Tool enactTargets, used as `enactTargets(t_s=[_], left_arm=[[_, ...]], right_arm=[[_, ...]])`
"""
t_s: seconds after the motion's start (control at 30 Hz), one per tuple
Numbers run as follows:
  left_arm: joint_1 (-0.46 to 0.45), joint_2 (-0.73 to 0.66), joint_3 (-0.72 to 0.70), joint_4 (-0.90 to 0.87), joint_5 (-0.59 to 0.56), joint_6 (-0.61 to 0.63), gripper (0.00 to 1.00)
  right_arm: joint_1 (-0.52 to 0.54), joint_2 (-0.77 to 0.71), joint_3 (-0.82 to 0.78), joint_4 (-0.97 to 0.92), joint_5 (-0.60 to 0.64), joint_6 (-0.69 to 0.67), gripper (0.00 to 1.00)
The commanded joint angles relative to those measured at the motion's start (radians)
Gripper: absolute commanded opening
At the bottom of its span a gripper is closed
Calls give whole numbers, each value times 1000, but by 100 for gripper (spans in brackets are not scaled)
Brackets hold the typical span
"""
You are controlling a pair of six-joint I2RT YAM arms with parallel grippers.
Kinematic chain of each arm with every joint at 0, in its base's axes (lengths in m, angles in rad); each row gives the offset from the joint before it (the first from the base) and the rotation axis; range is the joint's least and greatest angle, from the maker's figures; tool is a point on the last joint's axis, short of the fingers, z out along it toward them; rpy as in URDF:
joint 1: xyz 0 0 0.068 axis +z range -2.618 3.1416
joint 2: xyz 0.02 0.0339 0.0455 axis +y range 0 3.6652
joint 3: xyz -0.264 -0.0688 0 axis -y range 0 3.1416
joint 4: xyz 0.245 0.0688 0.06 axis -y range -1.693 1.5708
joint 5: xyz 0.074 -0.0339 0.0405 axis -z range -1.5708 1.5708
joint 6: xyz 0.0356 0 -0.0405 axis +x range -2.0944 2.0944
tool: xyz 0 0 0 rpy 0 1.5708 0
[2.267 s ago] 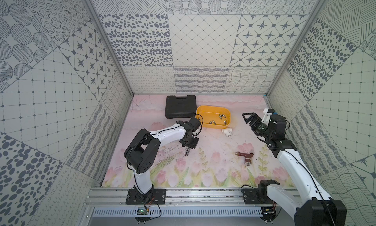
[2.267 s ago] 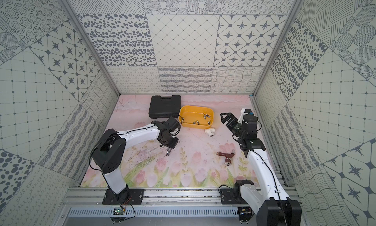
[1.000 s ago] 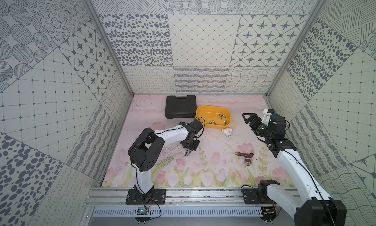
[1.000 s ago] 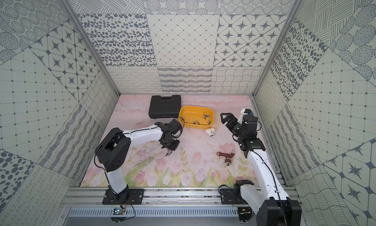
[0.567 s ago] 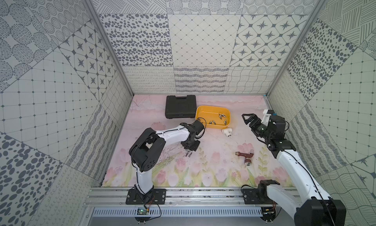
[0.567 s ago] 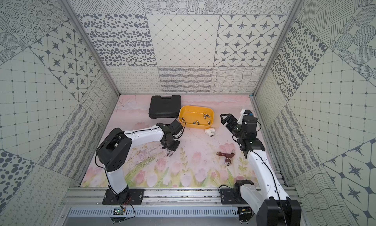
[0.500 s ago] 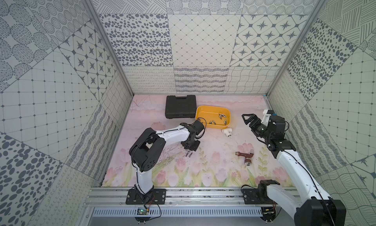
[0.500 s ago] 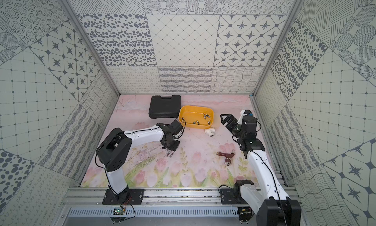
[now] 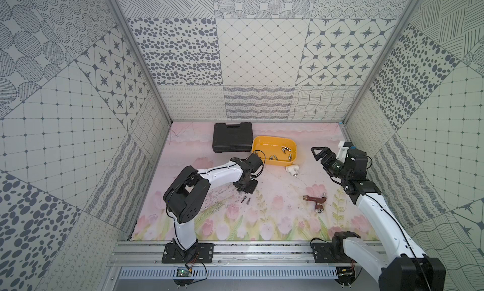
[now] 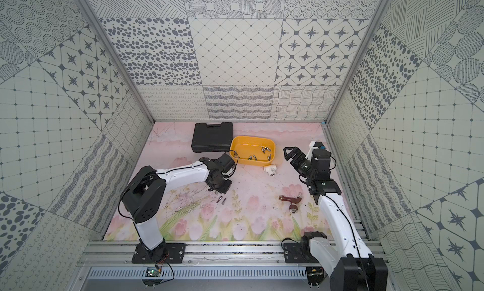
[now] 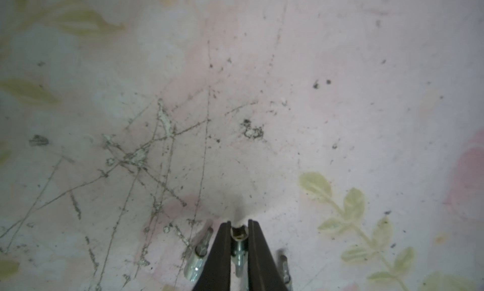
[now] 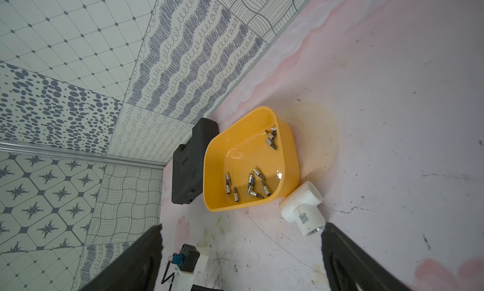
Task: Put the bit on the desktop into the storage box
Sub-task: Pick up the screwdriver bit from the center of the board.
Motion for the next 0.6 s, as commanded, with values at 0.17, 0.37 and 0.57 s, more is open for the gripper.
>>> enactTargets(t_s=[0.17,0.37,0.57], left_arm=[[9,-92,35,-28,55,2,11],[51,-126,111,-44,111,-7,11],[109,-100,240,-58,164,-19,11]], right_arm=[[-1,-21,4,-78,-89,-54,97],[9,-27,-4,-110,-104,-72,97],[24,-1,7,-108,-100,-83,97]])
